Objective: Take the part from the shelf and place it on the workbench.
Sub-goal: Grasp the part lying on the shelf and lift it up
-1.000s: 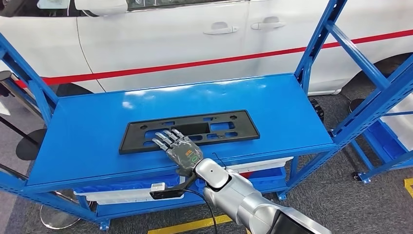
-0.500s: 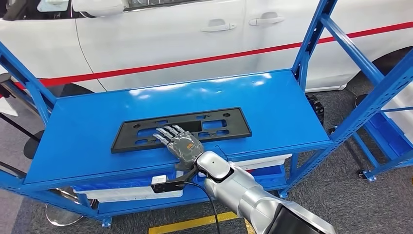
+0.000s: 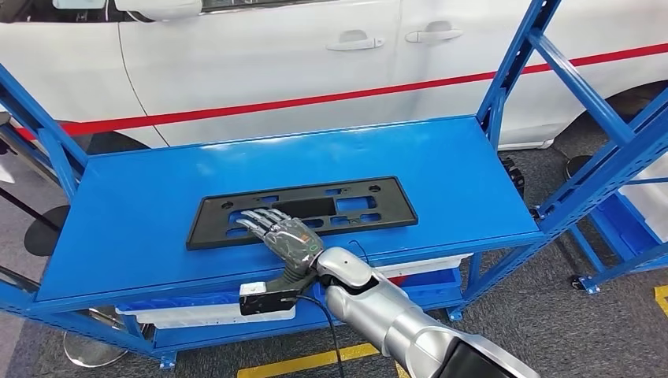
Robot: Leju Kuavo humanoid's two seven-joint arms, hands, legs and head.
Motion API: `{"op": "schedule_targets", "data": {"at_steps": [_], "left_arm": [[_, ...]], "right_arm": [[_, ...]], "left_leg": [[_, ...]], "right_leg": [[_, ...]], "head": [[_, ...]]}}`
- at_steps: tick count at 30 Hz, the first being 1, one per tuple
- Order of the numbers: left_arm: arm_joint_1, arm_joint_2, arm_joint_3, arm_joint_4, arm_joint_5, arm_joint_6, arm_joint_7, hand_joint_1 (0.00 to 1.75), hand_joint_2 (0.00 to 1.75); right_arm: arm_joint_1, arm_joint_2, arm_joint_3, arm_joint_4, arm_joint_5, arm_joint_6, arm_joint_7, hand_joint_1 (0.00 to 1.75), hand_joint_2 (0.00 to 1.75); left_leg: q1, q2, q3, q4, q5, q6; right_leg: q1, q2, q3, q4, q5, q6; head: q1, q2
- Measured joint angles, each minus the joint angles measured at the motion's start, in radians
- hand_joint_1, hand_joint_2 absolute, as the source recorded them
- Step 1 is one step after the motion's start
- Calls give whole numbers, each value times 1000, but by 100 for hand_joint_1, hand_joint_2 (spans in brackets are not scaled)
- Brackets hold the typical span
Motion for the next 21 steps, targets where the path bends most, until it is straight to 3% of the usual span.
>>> {"op": "schedule_targets", "data": {"at_steps": [3, 4, 5, 7, 9, 10, 13, 15, 18, 19, 20, 21], "left_arm": [[0, -1, 3, 0, 1, 0, 0, 0, 0], [1, -1, 3, 0, 0, 0, 0, 0, 0], [1, -1, 4, 0, 0, -1, -1, 0, 0], [1, -1, 4, 0, -3, -3, -2, 0, 0], [1, -2, 4, 0, -5, -6, -3, 0, 0], [1, -2, 5, 1, -6, -7, -4, 0, 0], [1, -1, 7, 1, -10, -8, -5, 0, 0], [1, 0, 8, 1, -13, -8, -6, 0, 0], [1, 2, 10, 1, -13, -9, -6, 0, 0], [1, 2, 10, 1, -13, -9, -6, 0, 0], [1, 3, 11, 1, -13, -9, -5, 0, 0], [2, 4, 11, 1, -13, -9, -5, 0, 0]], "right_arm": [[12, -5, -9, -23, -17, 12, -5, 0, 0], [18, -8, -11, -25, -20, 14, -5, 0, 44], [22, -10, -12, -27, -23, 16, -6, 0, 87], [24, -12, -15, -27, -27, 16, -6, 0, 175], [20, -12, -18, -27, -32, 10, -3, 0, 175], [18, -12, -20, -26, -35, 7, 1, 0, 175], [8, -10, -28, -20, -45, 3, 10, 0, 175], [-2, -7, -32, -16, -46, 1, 11, 0, 175], [-12, -2, -35, -9, -45, -3, 14, 0, 175], [-13, -1, -36, -6, -45, -3, 17, 0, 175], [-14, 1, -36, -2, -45, -2, 20, 0, 175], [-18, 4, -37, 2, -45, -2, 21, 0, 175]], "left_leg": [[-1, 2, 2, -1, -2, 9], [-2, 1, 2, 0, -3, 10], [-2, 0, 3, 2, -4, 10], [-2, -2, 6, 5, -9, 7], [-6, -2, 8, 10, -16, -1], [-7, -2, 8, 11, -18, -5], [-7, -2, 10, 10, -22, -21], [-6, -2, -5, 49, -50, -32], [-3, -2, -91, 229, -136, -45], [-2, -1, -115, 275, -147, -48], [-1, -1, -122, 285, -139, -50], [0, -1, -110, 255, -112, -51]], "right_leg": [[-2, -1, -94, 176, -73, 5], [-3, -2, -116, 210, -76, 6], [-3, -2, -122, 210, -60, 5], [-2, -2, -83, 112, 9, -1], [2, -2, -30, -5, 56, -10], [4, -2, -16, -36, 63, -14], [4, -1, -10, -52, 64, -25], [-1, -1, -4, -61, 66, -35], [-2, -4, 0, -63, 65, -43], [-2, -5, 0, -62, 64, -44], [-2, -5, 0, -61, 63, -44], [-2, -4, 1, -59, 62, -43]], "head": [[0, 0], [1, 0], [1, 0], [1, 0], [0, 0], [0, 0], [0, 0], [-2, 0], [-4, 0], [-4, 0], [-4, 0], [-4, 0]]}}
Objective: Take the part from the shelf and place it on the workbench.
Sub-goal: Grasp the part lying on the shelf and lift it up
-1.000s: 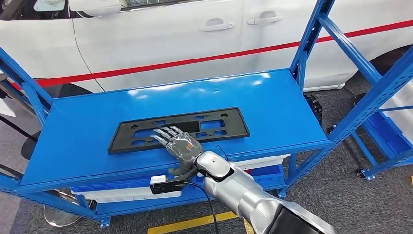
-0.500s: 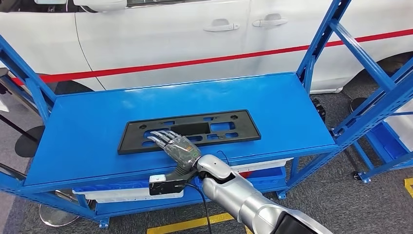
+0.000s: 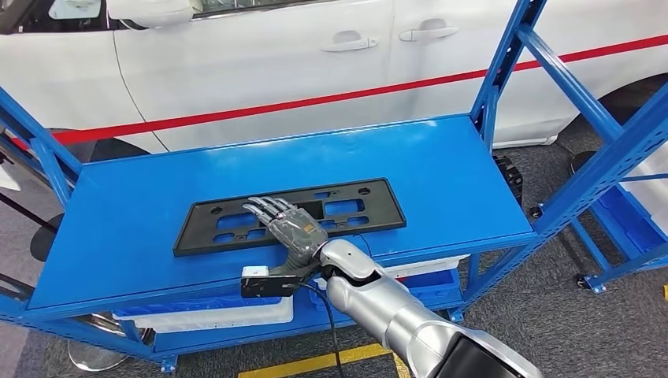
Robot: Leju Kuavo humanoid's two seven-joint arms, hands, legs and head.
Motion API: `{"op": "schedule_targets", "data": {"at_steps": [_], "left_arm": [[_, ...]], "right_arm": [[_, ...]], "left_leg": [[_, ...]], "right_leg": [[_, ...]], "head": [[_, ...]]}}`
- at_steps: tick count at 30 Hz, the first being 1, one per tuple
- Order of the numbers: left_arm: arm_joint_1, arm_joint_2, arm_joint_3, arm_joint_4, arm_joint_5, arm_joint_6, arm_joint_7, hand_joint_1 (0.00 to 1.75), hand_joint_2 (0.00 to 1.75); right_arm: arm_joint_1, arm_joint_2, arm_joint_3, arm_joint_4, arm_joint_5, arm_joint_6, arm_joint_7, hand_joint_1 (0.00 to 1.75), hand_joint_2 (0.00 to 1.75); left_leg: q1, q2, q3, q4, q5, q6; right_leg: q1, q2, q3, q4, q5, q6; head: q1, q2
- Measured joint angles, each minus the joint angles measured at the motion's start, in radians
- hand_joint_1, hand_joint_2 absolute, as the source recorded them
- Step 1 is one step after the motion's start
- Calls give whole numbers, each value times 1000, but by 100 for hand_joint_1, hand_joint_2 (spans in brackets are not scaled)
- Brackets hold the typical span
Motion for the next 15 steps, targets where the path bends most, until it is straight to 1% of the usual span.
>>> {"op": "schedule_targets", "data": {"at_steps": [1, 2, 3, 4, 6, 8, 9, 10, 12, 13, 14, 15], "left_arm": [[0, 1, 1, 0, 0, 0, 1, 0, 0], [0, 1, 1, 0, 0, 0, 2, 0, 0], [0, 1, 2, 0, -1, -1, 2, 0, 0], [0, 1, 3, 1, -2, -1, 2, 0, 0], [-1, -1, 4, 1, -3, -3, 2, 0, 0], [-1, -3, 5, 1, -5, -3, 3, 0, 0], [-1, -4, 5, 1, -7, -3, 4, 0, 0], [-1, -4, 5, 1, -8, -2, 4, 0, 0], [-1, -4, 6, 1, -9, -2, 4, 0, 0], [-1, -4, 6, 1, -10, -2, 4, 0, 0], [-1, -4, 7, 1, -10, -2, 3, 0, 0], [-1, -4, 7, 1, -10, -2, 3, 0, 0]], "right_arm": [[-6, 5, 0, 4, 0, 0, 2, 0, 175], [-14, 11, -1, 7, 0, -1, 3, 0, 175], [-22, 16, -1, 10, 0, -2, 4, 0, 175], [-29, 21, -1, 14, 1, -5, 6, 0, 175], [-37, 29, -4, 20, 1, -13, 10, 0, 175], [-45, 36, -8, 24, 1, -22, 16, 0, 175], [-51, 39, -10, 26, 1, -27, 19, 0, 175], [-55, 41, -12, 27, -2, -32, 22, 0, 175], [-60, 42, -17, 31, -11, -42, 23, 0, 175], [-60, 43, -20, 33, -17, -48, 24, 0, 175], [-60, 43, -22, 36, -22, -55, 24, 0, 175], [-61, 43, -25, 38, -27, -62, 23, 0, 175]], "left_leg": [[1, 1, 29, -65, 39, 0], [2, 1, 63, -137, 70, 2], [1, 1, 90, -195, 91, 7], [-1, 1, 107, -232, 100, 13], [-5, -2, 110, -245, 101, 29], [-2, -2, 113, -251, 105, 43], [0, -1, 115, -254, 108, 49], [1, -1, 116, -257, 109, 55], [-2, 0, 116, -257, 109, 61], [-3, 0, 116, -257, 108, 62], [-4, -1, 116, -256, 108, 62], [-5, -2, 116, -255, 107, 61]], "right_leg": [[0, 1, 1, 2, -1, 2], [1, 3, 1, 4, -3, 5], [2, 4, 1, 6, -4, 9], [4, 4, 0, 7, -5, 14], [6, 4, -1, 5, -4, 25], [4, 3, -3, 13, -11, 36], [3, 3, -13, 37, -28, 40], [2, 2, -33, 81, -54, 44], [2, 2, -95, 212, -116, 48], [1, 2, -122, 265, -132, 48], [2, 2, -134, 287, -130, 47], [2, 2, -126, 267, -108, 45]], "head": [[0, 0], [0, 0], [0, 0], [0, 0], [1, 0], [2, 0], [2, 0], [2, 0], [2, 0], [3, 0], [2, 0], [3, 0]]}}
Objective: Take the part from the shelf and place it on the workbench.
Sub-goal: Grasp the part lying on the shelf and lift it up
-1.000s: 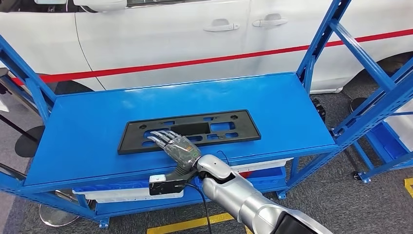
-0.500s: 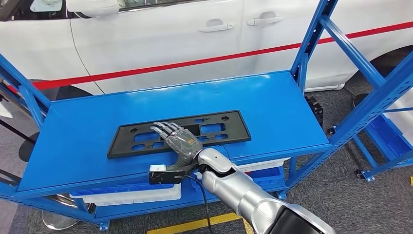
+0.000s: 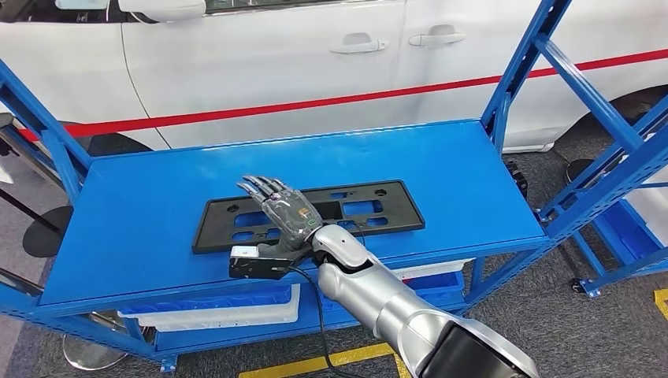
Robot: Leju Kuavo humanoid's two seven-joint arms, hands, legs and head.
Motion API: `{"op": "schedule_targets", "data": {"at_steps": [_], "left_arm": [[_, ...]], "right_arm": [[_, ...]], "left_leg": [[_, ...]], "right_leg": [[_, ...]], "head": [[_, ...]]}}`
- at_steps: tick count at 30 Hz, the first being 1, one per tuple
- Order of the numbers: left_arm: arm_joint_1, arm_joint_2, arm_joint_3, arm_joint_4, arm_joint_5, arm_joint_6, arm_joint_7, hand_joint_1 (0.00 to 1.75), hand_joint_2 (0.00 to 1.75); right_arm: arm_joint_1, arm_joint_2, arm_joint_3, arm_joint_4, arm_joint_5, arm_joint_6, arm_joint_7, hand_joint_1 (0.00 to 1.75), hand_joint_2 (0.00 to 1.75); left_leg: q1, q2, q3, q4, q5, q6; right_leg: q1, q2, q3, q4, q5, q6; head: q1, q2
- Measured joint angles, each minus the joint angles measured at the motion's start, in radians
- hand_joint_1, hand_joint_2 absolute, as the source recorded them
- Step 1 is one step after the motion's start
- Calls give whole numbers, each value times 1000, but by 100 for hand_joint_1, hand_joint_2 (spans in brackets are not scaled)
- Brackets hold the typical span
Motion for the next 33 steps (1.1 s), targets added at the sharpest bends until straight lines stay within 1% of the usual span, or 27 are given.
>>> {"op": "schedule_targets", "data": {"at_steps": [1, 2, 3, 4, 5, 7, 9, 10, 12, 13, 14, 15, 16, 17, 18, 19, 20, 23, 24, 25, 26, 28, 29, 30, 31, 32, 33], "left_arm": [[0, 0, 0, 0, 0, 0, 0, 0, 0], [0, -1, 0, 0, 0, 0, -1, 0, 0], [-1, -2, 0, 0, -1, -1, -1, 0, 0], [-1, -2, 0, 0, -1, -1, -2, 0, 0], [-1, -2, 0, 0, -1, -1, -3, 0, 0], [-1, -2, 1, 0, -1, -1, -4, 0, 0], [-2, 0, 1, 0, 0, 0, -6, 0, 0], [-2, 1, 2, 0, 1, 0, -7, 0, 0], [-2, 3, 4, 0, 5, 1, -11, 0, 0], [-2, 5, 6, 0, 6, 1, -13, 0, 0], [-1, 7, 8, 0, 7, 2, -15, 0, 0], [-1, 8, 9, 0, 8, 2, -16, 0, 0], [0, 9, 10, 0, 8, 2, -18, 0, 0], [0, 10, 11, 0, 8, 2, -19, 0, 0], [-1, 10, 12, 0, 8, 1, -20, 0, 0], [-1, 10, 13, 0, 7, 1, -20, 0, 0], [-2, 10, 14, 0, 5, 1, -20, 0, 0], [-1, 10, 15, 0, 0, 0, -20, 0, 0], [-2, 10, 16, 0, 0, -1, -20, 0, 0], [-2, 9, 16, 0, -1, -1, -20, 0, 0], [-3, 9, 16, 0, -3, -2, -20, 0, 0], [-2, 8, 16, 0, -7, -4, -20, 0, 0], [-1, 8, 16, 0, -9, -4, -20, 0, 0], [0, 8, 16, 0, -10, -5, -20, 0, 0], [0, 8, 16, 0, -11, -5, -20, 0, 0], [0, 8, 16, 0, -11, -5, -20, 0, 0], [-1, 8, 16, 0, -11, -5, -21, 0, 0]], "right_arm": [[-2, 0, -3, 2, -4, -6, -1, 0, 175], [-4, 0, -6, 3, -6, -10, -1, 0, 175], [-7, 1, -8, 3, -8, -13, -1, 0, 175], [-9, 2, -10, 4, -9, -14, -1, 0, 175], [-11, 3, -11, 5, -9, -16, -1, 0, 175], [-12, 4, -13, 9, -10, -19, -1, 0, 175], [-13, 6, -14, 12, -10, -20, -1, 0, 175], [-14, 7, -15, 14, -9, -21, 0, 0, 175], [-11, 8, -15, 21, -7, -20, 3, 0, 175], [-8, 8, -16, 27, -5, -18, 5, 0, 175], [-3, 8, -17, 33, -4, -16, 8, 0, 175], [1, 8, -18, 39, -3, -14, 12, 0, 175], [5, 8, -20, 44, -2, -12, 16, 0, 175], [8, 8, -22, 49, 0, -9, 20, 0, 175], [9, 7, -23, 54, 3, -6, 26, 0, 175], [10, 6, -25, 58, 8, -3, 33, 0, 175], [11, 5, -25, 62, 15, -1, 41, 0, 175], [17, -2, -25, 74, 32, 4, 57, 0, 175], [18, -5, -25, 77, 40, 7, 64, 0, 175], [18, -8, -25, 80, 50, 12, 72, 0, 175], [20, -12, -25, 84, 62, 19, 83, 0, 175], [26, -22, -25, 94, 86, 33, 104, 0, 175], [30, -28, -25, 98, 95, 38, 110, 0, 175], [33, -33, -25, 103, 101, 40, 113, 0, 175], [34, -36, -25, 105, 104, 42, 115, 0, 175], [33, -38, -25, 108, 107, 45, 118, 0, 175], [30, -39, -25, 109, 111, 51, 123, 0, 175]], "left_leg": [[-1, -1, 1, 1, -1, -1], [-2, -1, 2, 2, -3, -3], [-4, -1, 2, 4, -5, -6], [-6, -1, 1, 5, -6, -10], [-7, -1, 0, 5, -7, -14], [-7, 0, 1, 3, -8, -25], [-7, 0, -6, 25, -27, -35], [-6, 1, -23, 64, -50, -40], [-2, 1, -83, 192, -113, -49], [0, 1, -113, 253, -134, -53], [2, 1, -130, 285, -137, -56], [4, 1, -129, 277, -120, -58], [6, 2, -108, 230, -87, -59], [8, 3, -75, 157, -49, -59], [8, 3, -43, 89, -23, -57], [7, 3, -20, 39, -8, -52], [5, 2, -8, 13, -3, -46], [4, 1, -5, 4, -2, -26], [6, 1, -4, 0, 1, -19], [8, 2, -2, -3, 3, -12], [8, 3, -1, -5, 4, -7], [7, 3, -2, -4, 4, -2], [6, 3, -3, -4, 3, -1], [6, 2, -2, -4, 3, -2], [6, 1, -1, -3, 3, -3], [6, 1, 0, -1, 1, -5], [5, 1, 1, 1, -1, -8]], "right_leg": [[1, 0, 26, -55, 34, -5], [3, 0, 62, -129, 66, -11], [5, -1, 93, -194, 89, -16], [8, -1, 113, -237, 102, -21], [11, -1, 122, -258, 103, -24], [10, -1, 123, -263, 106, -30], [4, -2, 128, -271, 109, -39], [0, -3, 131, -275, 110, -43], [0, -4, 131, -275, 109, -47], [0, -5, 131, -275, 109, -48], [0, -4, 131, -274, 108, -48], [0, -4, 131, -273, 108, -47], [-1, -2, 131, -271, 106, -45], [-1, -1, 132, -269, 104, -43], [0, 0, 131, -266, 102, -39], [2, 1, 130, -264, 101, -34], [3, 1, 129, -263, 101, -29], [3, 1, 130, -263, 100, -13], [3, 1, 124, -248, 89, -8], [3, 0, 109, -215, 68, -4], [1, 0, 84, -161, 38, -1], [1, 0, 18, -27, -20, 2], [0, 0, -4, 15, -30, 2], [0, 0, -9, 20, -20, 2], [-1, 0, 8, -17, 8, 0], [-1, 0, 42, -84, 46, -3], [0, 0, 78, -158, 74, -7]], "head": [[0, 0], [0, 0], [0, 0], [0, 0], [-1, 0], [-1, 0], [-2, 0], [-4, 0], [-6, 0], [-6, 0], [-6, 0], [-6, 0], [-6, 0], [-6, 0], [-6, 0], [-5, 0], [-5, 0], [-4, 0], [-4, 0], [-4, 0], [-4, 0], [-4, 0], [-4, 0], [-4, 0], [-4, 0], [-4, 0], [-4, 0]]}}
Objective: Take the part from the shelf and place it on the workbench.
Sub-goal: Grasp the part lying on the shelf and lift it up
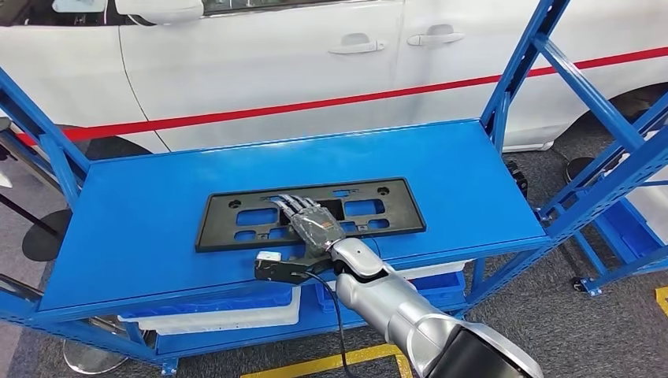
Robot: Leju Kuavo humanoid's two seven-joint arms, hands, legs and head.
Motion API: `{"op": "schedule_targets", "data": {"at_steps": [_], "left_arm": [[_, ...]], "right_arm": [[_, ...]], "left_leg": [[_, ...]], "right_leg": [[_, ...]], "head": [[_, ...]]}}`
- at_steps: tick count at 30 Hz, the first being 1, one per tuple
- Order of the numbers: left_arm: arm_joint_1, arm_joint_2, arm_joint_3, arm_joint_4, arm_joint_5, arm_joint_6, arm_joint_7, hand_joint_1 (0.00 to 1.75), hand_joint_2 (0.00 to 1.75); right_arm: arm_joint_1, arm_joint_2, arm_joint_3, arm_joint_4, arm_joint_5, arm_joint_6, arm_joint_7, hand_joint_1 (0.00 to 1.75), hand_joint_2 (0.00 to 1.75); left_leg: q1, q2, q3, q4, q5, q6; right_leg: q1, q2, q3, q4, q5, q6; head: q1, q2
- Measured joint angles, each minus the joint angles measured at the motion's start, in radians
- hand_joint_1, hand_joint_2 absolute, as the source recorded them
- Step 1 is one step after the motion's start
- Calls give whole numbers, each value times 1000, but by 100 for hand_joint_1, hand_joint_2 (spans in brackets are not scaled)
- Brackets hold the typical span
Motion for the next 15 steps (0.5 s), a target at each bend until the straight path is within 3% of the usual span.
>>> {"op": "schedule_targets", "data": {"at_steps": [2, 6, 8, 10, 11, 12, 13, 15], "left_arm": [[-1, 0, 0, 0, 0, 0, 0, 0, 0], [-1, 0, 2, 0, 0, 0, -1, 0, 0], [-1, 0, 4, 0, 0, 0, -1, 0, 0], [-1, 1, 7, 0, -1, 0, -1, 0, 0], [0, 2, 9, 0, -1, 1, -1, 0, 0], [1, 2, 10, 0, -1, 1, -1, 0, 0], [1, 3, 10, 0, -1, 0, -1, 0, 0], [1, 3, 10, 0, -1, -2, 0, 0, 0]], "right_arm": [[-6, -2, 0, 2, 11, 21, 16, 0, 175], [-19, -8, 0, 4, 37, 59, 45, 0, 175], [-25, -10, 0, 7, 46, 70, 52, 0, 175], [-25, -13, 0, 10, 51, 73, 54, 0, 175], [-25, -14, 0, 12, 52, 74, 54, 0, 175], [-25, -14, 0, 13, 51, 76, 55, 0, 175], [-26, -15, 0, 13, 51, 77, 55, 0, 175], [-29, -15, 0, 14, 51, 79, 56, 0, 175]], "left_leg": [[-3, 0, 0, 4, -4, -9], [-3, 1, 0, 12, -15, -32], [0, 1, -32, 87, -62, -41], [1, 1, -94, 220, -125, -48], [2, 1, -118, 269, -140, -50], [2, 1, -125, 283, -135, -51], [2, 1, -112, 257, -112, -51], [2, 3, -43, 118, -47, -46]], "right_leg": [[4, 0, 45, -92, 27, -7], [2, 0, 55, -111, 30, -25], [-2, -2, 59, -117, 33, -34], [-1, -3, 58, -117, 33, -38], [-1, -3, 58, -117, 33, -38], [-1, -4, 59, -116, 33, -38], [-1, -3, 60, -116, 32, -38], [-1, -2, 62, -113, 31, -35]], "head": [[-1, 0], [-1, 0], [-3, 0], [-5, 0], [-4, 0], [-4, 0], [-4, 0], [-4, 0]]}}
